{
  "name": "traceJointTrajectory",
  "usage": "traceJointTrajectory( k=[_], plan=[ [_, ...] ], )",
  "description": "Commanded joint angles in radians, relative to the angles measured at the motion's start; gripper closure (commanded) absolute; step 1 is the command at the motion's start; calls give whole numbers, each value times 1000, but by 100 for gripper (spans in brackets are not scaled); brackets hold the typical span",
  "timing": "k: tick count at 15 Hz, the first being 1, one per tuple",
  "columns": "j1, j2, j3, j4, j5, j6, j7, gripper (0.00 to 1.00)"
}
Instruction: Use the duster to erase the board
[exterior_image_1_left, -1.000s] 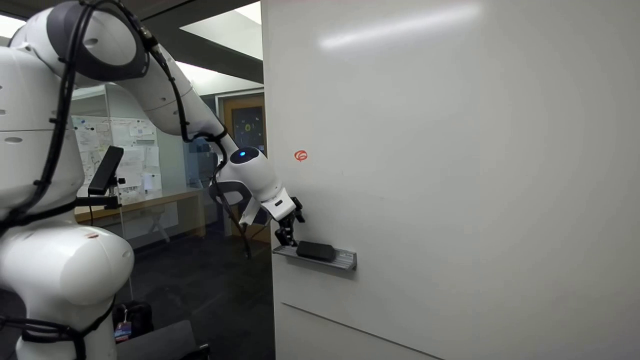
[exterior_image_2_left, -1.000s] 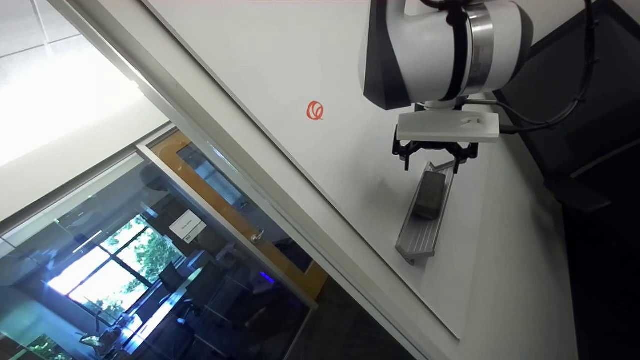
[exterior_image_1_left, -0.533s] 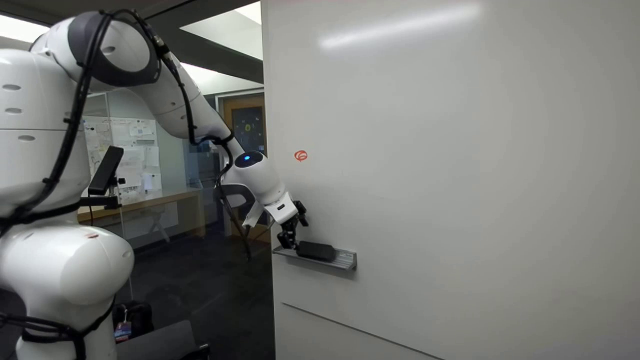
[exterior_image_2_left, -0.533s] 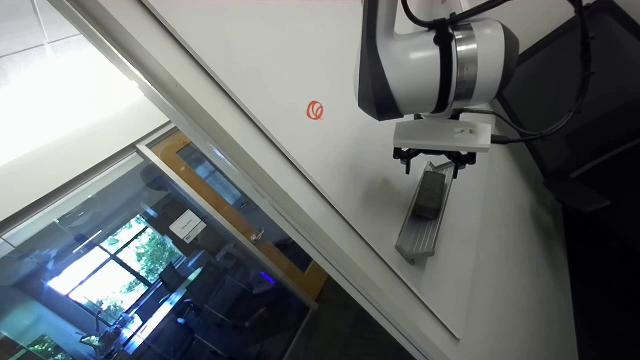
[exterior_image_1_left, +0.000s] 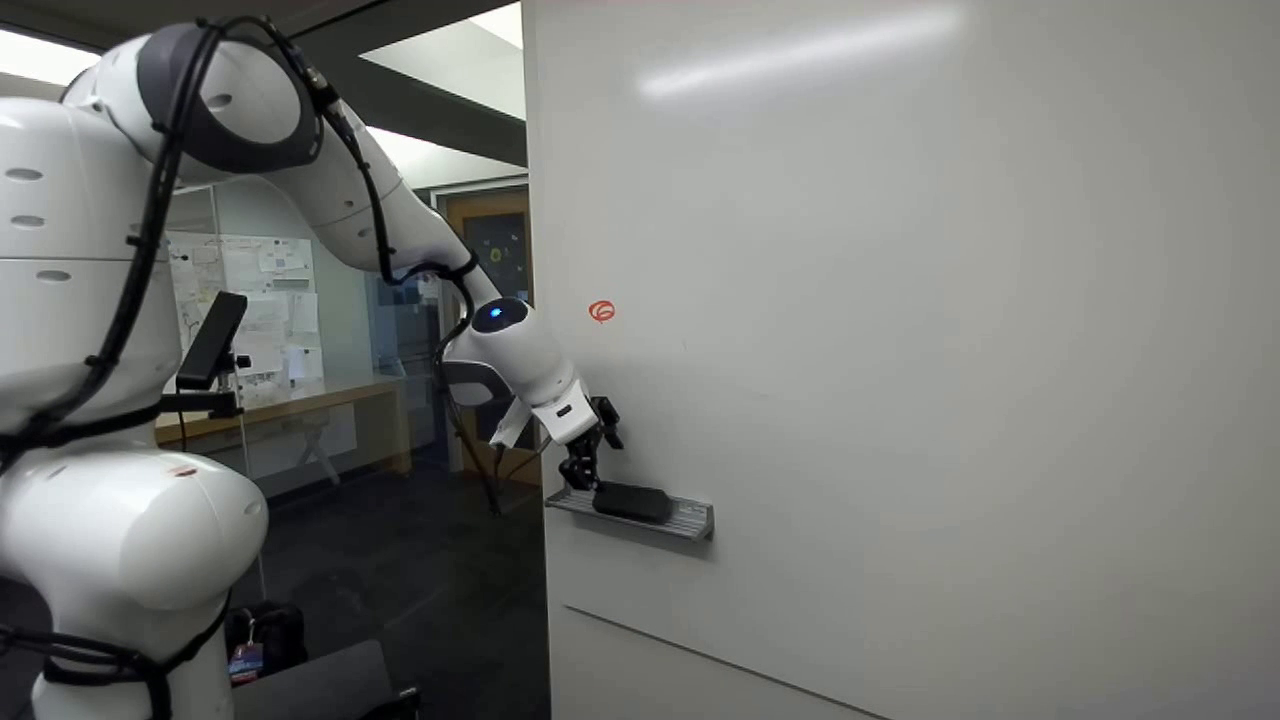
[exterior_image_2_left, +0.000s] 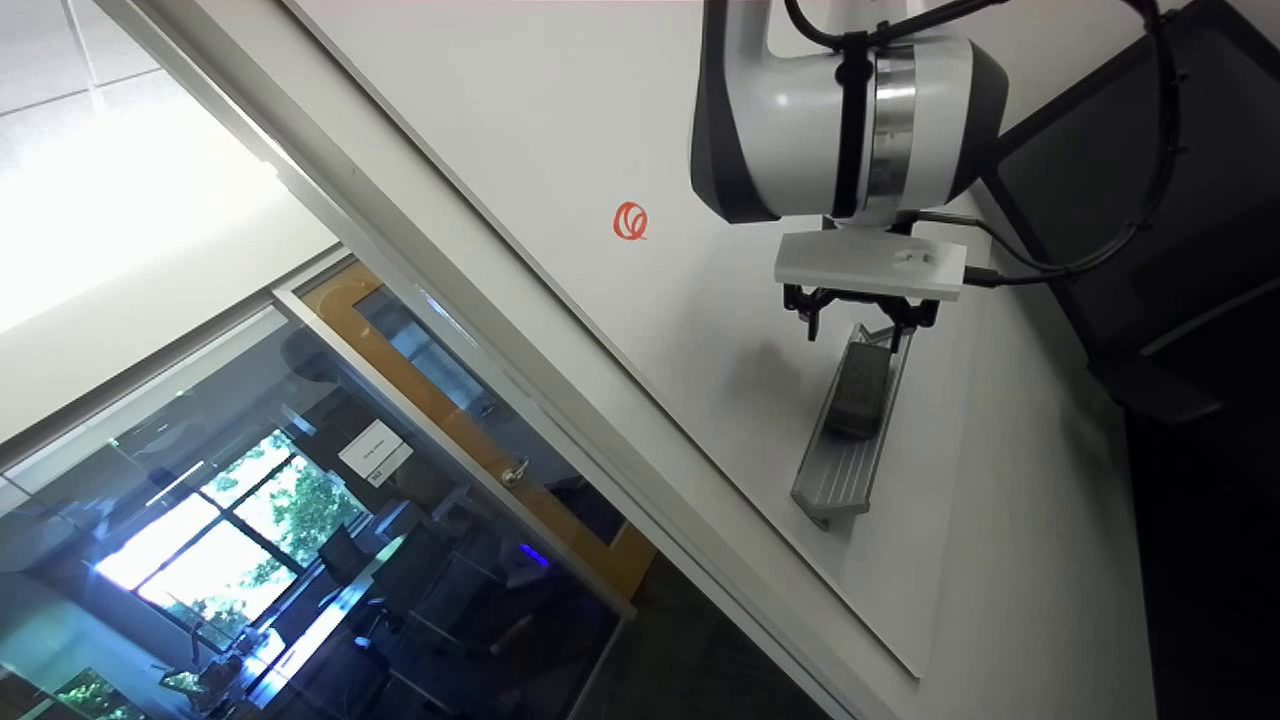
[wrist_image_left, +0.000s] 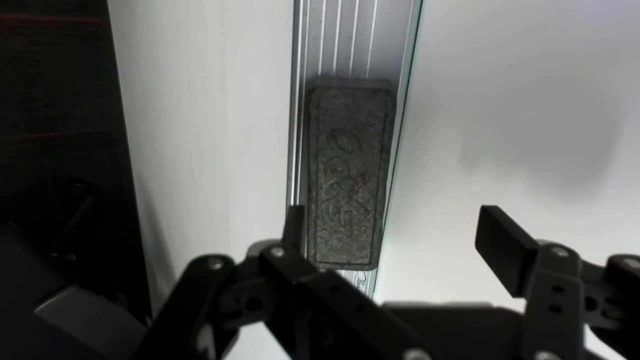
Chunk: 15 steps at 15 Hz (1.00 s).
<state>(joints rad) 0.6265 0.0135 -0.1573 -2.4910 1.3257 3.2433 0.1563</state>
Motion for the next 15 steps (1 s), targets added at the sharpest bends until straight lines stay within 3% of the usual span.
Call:
traceJointTrajectory(
  k=[1, 15],
  plan=[
    [-8, 30, -1, 39, 89, -3, -87, 10],
    [-27, 201, -16, 203, 410, -32, -420, 15]
  ],
)
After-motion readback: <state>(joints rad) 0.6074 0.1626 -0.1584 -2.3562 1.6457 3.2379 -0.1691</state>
